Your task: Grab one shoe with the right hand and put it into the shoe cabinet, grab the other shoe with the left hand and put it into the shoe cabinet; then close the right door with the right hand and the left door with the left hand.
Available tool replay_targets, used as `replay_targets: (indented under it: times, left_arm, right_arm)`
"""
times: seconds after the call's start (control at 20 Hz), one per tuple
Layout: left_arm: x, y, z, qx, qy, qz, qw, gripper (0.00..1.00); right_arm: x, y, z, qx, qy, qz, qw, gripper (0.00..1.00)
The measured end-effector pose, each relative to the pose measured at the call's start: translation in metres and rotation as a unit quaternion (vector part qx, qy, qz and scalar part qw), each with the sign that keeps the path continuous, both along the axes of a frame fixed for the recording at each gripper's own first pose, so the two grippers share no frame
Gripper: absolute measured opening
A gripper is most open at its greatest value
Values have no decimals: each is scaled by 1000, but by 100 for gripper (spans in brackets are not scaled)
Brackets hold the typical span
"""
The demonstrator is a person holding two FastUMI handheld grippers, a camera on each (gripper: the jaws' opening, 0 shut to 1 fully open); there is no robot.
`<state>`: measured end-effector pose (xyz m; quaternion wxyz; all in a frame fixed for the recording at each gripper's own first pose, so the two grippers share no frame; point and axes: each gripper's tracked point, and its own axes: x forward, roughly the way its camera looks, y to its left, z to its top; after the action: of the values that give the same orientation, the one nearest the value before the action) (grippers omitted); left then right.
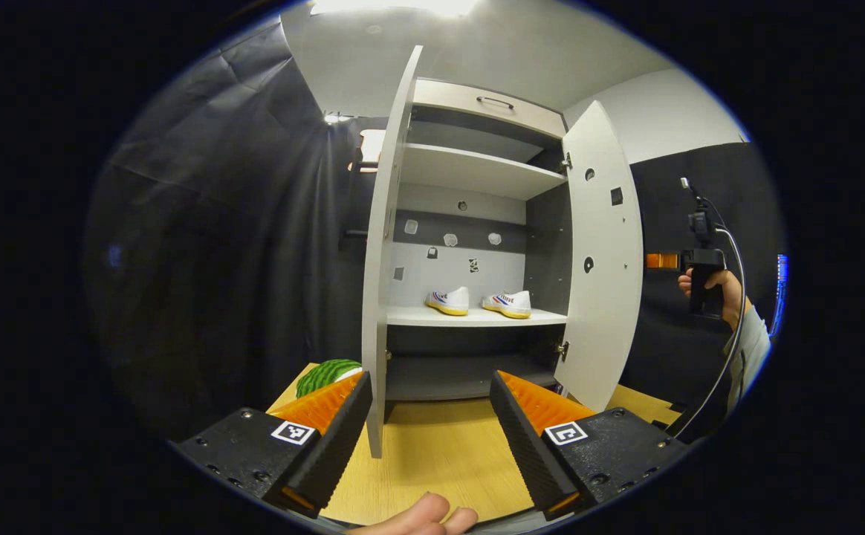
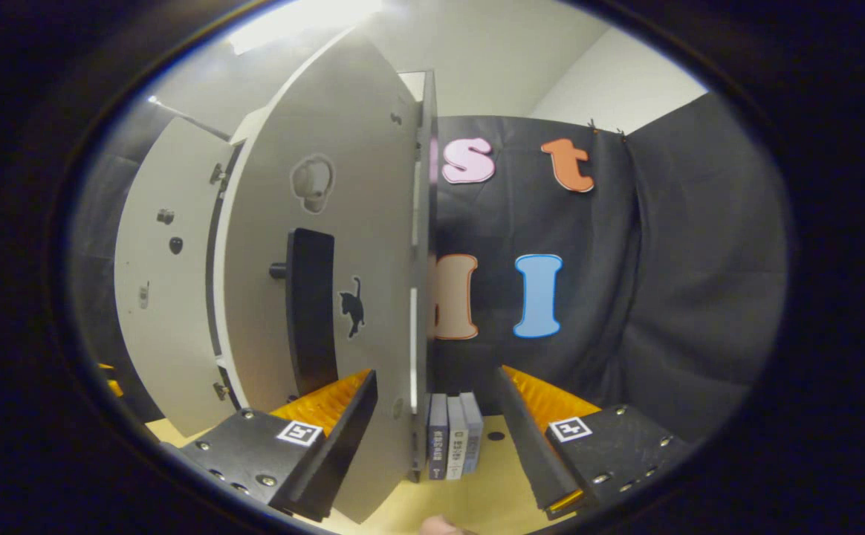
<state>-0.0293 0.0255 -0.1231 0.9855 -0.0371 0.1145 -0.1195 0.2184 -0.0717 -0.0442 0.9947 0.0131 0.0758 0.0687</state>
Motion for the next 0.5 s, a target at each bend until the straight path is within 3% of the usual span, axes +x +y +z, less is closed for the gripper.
replay_targets:
  times: [0.35, 0.5]
  left_arm:
    - [1, 19, -3, 6, -2, 14, 1000, 96]
    - [1, 34, -4, 5, -4, 28, 1000, 96]
  right_arm:
    - [12, 74, -20, 1, 38, -15, 999, 96]
    - [19, 117, -35, -29, 39, -18, 999, 95]
